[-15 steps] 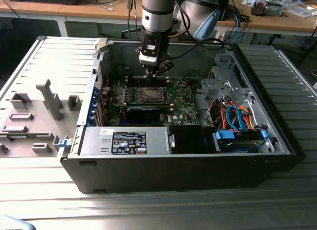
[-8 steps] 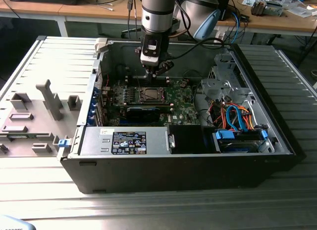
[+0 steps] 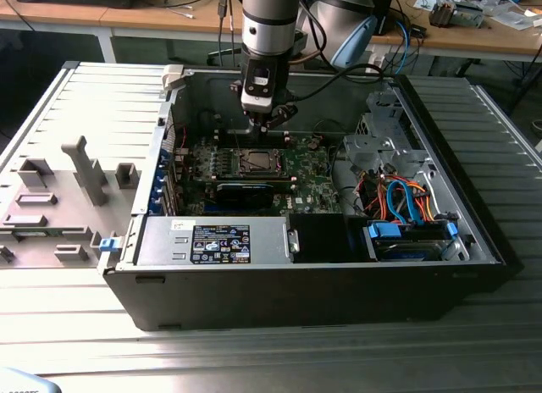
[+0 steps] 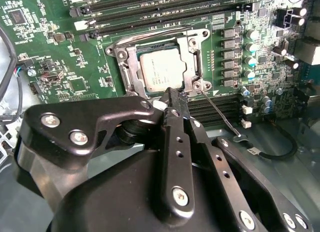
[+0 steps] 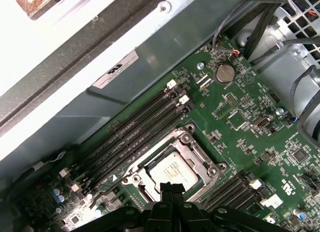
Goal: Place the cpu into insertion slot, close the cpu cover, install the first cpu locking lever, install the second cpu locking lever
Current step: 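Install the first cpu locking lever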
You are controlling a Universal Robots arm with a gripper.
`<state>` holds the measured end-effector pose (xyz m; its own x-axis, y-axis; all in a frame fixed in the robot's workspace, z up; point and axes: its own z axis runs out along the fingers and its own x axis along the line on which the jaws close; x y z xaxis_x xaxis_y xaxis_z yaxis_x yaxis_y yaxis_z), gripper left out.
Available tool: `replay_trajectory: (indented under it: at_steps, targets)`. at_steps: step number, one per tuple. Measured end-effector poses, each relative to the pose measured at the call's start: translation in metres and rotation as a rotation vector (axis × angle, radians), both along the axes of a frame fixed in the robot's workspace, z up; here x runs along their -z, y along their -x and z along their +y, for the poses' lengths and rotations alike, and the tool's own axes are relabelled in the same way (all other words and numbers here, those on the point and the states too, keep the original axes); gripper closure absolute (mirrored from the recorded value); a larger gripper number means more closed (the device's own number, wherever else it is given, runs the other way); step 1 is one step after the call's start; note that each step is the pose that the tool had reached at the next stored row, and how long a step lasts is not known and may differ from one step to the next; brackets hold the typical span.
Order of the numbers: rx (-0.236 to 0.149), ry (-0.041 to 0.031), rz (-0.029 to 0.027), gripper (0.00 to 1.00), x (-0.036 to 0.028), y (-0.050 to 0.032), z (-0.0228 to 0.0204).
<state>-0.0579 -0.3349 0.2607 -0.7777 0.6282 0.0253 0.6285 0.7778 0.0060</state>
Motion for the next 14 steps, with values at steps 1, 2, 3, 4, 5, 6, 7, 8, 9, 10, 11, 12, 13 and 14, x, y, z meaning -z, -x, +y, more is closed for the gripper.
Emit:
replay_trajectory:
  at_steps: [1, 2, 3, 4, 5, 6, 7, 8, 9, 10, 11, 12, 13, 14]
  targets:
    - [-0.002, -0.0001, 0.0, 0.89, 0.0, 0.0, 0.0]
    - [-0.003, -0.0002, 0.0, 0.89, 0.0, 0.0, 0.0]
    - [-0.005, -0.0004, 0.0, 0.89, 0.0, 0.0, 0.0]
    - [-0.006, -0.0005, 0.0, 0.89, 0.0, 0.0, 0.0]
    - [-0.007, -0.0007, 0.0, 0.89, 0.0, 0.0, 0.0]
    - [-0.009, -0.0008, 0.0, 0.89, 0.0, 0.0, 0.0]
    - [-0.01, -0.001, 0.0, 0.89, 0.0, 0.0, 0.0]
    - [-0.012, -0.0013, 0.0, 0.89, 0.0, 0.0, 0.0]
    - [-0.015, -0.0014, 0.0, 0.89, 0.0, 0.0, 0.0]
    - [-0.018, -0.0015, 0.0, 0.89, 0.0, 0.0, 0.0]
    - [-0.02, -0.0016, 0.0, 0.89, 0.0, 0.0, 0.0]
    - [-0.021, -0.0016, 0.0, 0.89, 0.0, 0.0, 0.0]
    - [-0.023, -0.0018, 0.0, 0.89, 0.0, 0.0, 0.0]
    - [-0.024, -0.0019, 0.0, 0.89, 0.0, 0.0, 0.0]
